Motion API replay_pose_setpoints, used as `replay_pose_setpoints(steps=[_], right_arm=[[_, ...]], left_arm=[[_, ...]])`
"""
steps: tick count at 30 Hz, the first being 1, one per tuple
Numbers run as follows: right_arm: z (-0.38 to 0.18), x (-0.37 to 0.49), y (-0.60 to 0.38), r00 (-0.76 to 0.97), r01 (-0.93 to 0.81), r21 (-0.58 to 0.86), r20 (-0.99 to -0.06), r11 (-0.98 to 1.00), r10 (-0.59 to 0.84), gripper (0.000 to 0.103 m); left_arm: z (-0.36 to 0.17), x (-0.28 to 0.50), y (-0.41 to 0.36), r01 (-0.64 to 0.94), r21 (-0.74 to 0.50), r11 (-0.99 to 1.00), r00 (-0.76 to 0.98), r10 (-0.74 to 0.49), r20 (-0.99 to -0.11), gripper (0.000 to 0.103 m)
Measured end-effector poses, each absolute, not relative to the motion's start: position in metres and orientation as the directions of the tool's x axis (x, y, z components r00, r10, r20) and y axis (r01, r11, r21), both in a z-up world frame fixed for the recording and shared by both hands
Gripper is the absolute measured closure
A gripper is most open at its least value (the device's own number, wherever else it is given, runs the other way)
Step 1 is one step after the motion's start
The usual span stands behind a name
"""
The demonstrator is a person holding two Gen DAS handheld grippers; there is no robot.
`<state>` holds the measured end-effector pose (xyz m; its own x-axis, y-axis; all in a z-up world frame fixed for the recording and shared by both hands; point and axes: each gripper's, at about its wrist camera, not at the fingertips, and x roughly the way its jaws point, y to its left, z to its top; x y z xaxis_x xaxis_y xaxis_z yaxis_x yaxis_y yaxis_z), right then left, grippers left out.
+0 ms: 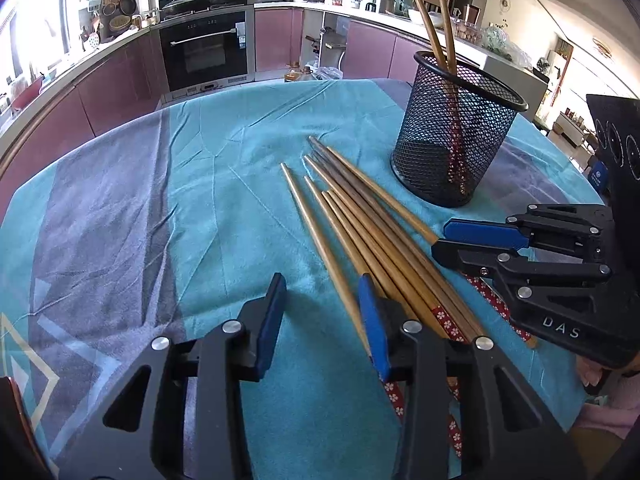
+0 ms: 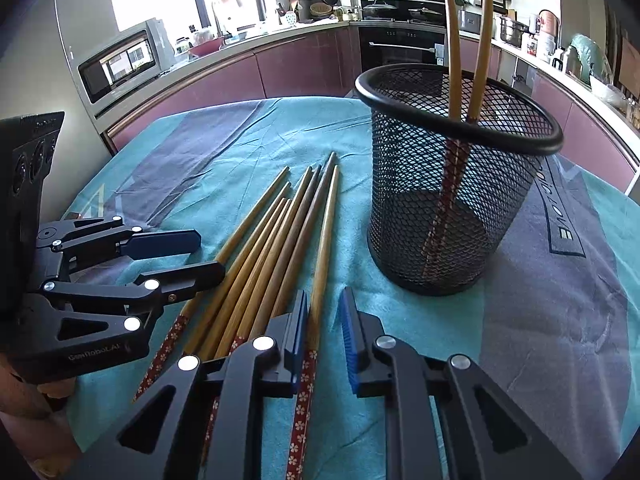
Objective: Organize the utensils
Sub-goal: 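Grasp a chopstick from the pile with the left gripper while the right gripper grasps another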
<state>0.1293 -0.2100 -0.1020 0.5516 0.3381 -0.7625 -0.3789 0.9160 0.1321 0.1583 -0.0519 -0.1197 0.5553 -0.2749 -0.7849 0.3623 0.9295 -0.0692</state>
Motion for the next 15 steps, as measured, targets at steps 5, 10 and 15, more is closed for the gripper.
replay_pose_setpoints(steps=[5,10,15], right_arm=[[-0.103,0.135,-0.209,0.552,-0.371,0.144,-0.761,0.917,0.342,0.094],[-0.103,0.135,-0.215,0.552,-0.357,0.177,-0.752,0.917,0.36,0.097],[-0.098,0.13,-0.222,0.57,-0.352,0.201,-0.729,0.914,0.38,0.097]], left_arm=[[-0.12,0.166,-0.053,0.351,-0.09,0.932,0.548,-0.282,-0.788,0.088],[-0.12,0.164,-0.052,0.314,-0.116,0.942,0.556,-0.282,-0.782,0.094],[-0.114,0.159,-0.045,0.285,-0.153,0.946,0.583,-0.297,-0.756,0.096]])
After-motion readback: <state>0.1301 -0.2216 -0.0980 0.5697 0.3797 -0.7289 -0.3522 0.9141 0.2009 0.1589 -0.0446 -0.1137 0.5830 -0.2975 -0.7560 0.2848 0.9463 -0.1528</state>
